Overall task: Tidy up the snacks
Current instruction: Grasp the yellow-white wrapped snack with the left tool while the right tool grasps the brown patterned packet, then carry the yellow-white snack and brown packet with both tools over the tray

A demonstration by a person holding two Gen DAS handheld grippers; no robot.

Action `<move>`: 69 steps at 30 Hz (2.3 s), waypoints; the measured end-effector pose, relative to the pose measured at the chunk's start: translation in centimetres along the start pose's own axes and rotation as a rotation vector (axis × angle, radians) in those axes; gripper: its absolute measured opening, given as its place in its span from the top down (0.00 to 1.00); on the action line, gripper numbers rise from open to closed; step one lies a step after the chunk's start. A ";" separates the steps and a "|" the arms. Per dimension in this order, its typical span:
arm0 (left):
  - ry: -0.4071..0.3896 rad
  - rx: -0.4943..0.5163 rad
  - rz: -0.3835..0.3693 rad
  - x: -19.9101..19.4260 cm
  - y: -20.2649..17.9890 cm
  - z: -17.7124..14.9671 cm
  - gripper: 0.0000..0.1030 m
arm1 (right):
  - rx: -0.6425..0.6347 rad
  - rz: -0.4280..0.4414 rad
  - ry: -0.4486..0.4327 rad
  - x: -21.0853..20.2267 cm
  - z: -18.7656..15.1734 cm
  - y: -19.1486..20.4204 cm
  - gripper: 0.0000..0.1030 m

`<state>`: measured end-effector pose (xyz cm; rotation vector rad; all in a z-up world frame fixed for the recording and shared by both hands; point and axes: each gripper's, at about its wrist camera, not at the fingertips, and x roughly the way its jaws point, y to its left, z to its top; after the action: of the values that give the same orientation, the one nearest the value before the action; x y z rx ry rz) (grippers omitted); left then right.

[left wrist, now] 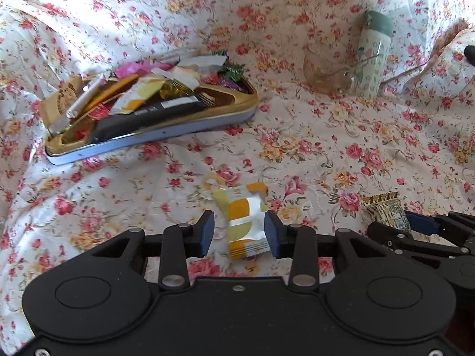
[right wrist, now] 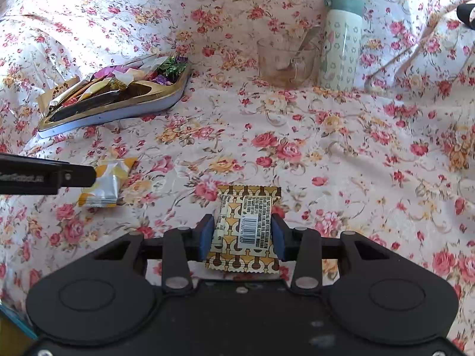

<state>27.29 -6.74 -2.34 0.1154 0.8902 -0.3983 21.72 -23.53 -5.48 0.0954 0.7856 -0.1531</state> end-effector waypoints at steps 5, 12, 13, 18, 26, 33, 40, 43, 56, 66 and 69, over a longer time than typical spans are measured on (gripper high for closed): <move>0.019 -0.002 0.004 1.2 -0.6 0.0 0.54 | -0.038 0.004 -0.035 0.1 -0.4 -0.2 0.58; 0.017 -0.002 0.026 2.2 -1.0 -0.1 0.46 | -0.065 0.014 -0.074 -0.2 -0.9 -0.2 0.58; 0.016 -0.003 0.026 2.3 -1.0 -0.1 0.46 | -0.066 0.015 -0.076 -0.2 -1.0 -0.2 0.58; 0.024 -0.024 0.022 2.9 -0.9 0.1 0.44 | -0.072 0.020 -0.076 -0.1 -1.0 -0.2 0.55; 0.018 -0.060 0.037 3.4 -0.8 0.8 0.44 | -0.079 0.026 -0.070 -0.1 -0.9 -0.2 0.54; 0.029 -0.095 0.031 3.3 -0.1 1.1 0.44 | -0.086 0.039 -0.075 -0.1 -1.0 -0.3 0.54; 0.016 -0.089 0.056 2.5 0.3 1.1 0.44 | -0.085 0.039 -0.085 -0.2 -1.3 -0.3 0.54; 0.023 -0.087 0.063 3.2 0.2 1.6 0.44 | -0.082 0.041 -0.086 -0.3 -1.3 -0.3 0.54; 0.056 -0.093 0.119 4.9 -0.6 2.1 0.46 | -0.074 0.041 -0.074 -0.1 -1.1 -0.3 0.54; 0.095 -0.143 0.113 2.7 -0.5 1.4 0.58 | -0.064 0.010 -0.027 -0.8 -1.0 0.2 0.59; 0.087 -0.131 0.123 1.2 -0.6 0.9 0.58 | -0.037 0.013 -0.009 -1.3 -1.2 0.0 0.60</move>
<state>28.39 -7.91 -2.66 0.0667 0.9875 -0.2209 19.94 -23.19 -5.40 0.0643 0.7787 -0.1267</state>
